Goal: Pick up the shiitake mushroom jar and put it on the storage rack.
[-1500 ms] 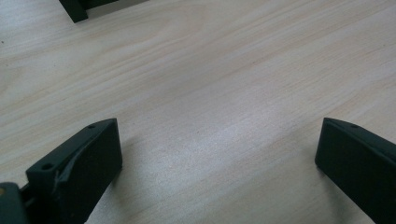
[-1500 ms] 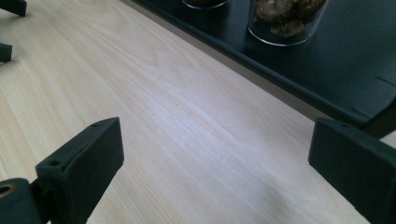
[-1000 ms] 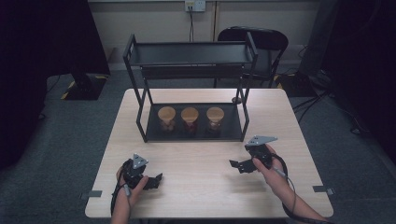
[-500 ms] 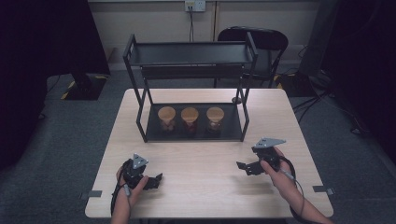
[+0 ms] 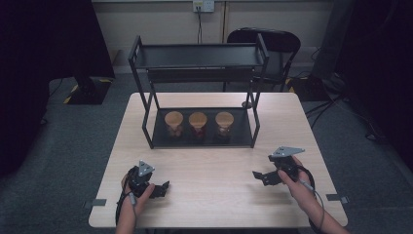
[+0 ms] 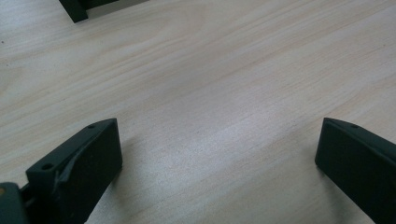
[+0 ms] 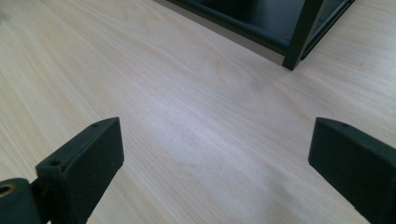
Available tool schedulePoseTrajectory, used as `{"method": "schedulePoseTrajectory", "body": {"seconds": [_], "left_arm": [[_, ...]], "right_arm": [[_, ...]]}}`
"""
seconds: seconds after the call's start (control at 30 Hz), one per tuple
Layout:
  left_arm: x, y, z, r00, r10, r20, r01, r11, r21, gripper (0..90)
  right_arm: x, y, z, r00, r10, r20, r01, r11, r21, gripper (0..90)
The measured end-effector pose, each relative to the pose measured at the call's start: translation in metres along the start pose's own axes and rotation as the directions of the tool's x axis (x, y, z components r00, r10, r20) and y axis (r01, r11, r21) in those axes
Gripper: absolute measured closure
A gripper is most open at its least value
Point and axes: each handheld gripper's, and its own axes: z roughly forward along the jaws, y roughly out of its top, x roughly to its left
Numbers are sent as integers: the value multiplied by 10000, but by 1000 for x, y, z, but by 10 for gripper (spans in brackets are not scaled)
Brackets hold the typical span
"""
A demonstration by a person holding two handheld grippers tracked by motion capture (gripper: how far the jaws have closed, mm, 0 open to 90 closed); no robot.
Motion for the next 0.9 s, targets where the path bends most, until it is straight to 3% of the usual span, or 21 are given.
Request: {"method": "schedulePoseTrajectory", "body": {"seconds": [0.43, 0.9], "left_arm": [[0, 0, 0, 10000, -2, -1, 2, 10000, -2, 2], [0, 0, 0, 10000, -2, -1, 2, 10000, -1, 2]], "right_arm": [[-6, -14, -12, 9998, -148, 120, 147, 9998, 122, 28], [-15, -35, -28, 9998, 141, 164, -142, 9998, 99, 27]]}}
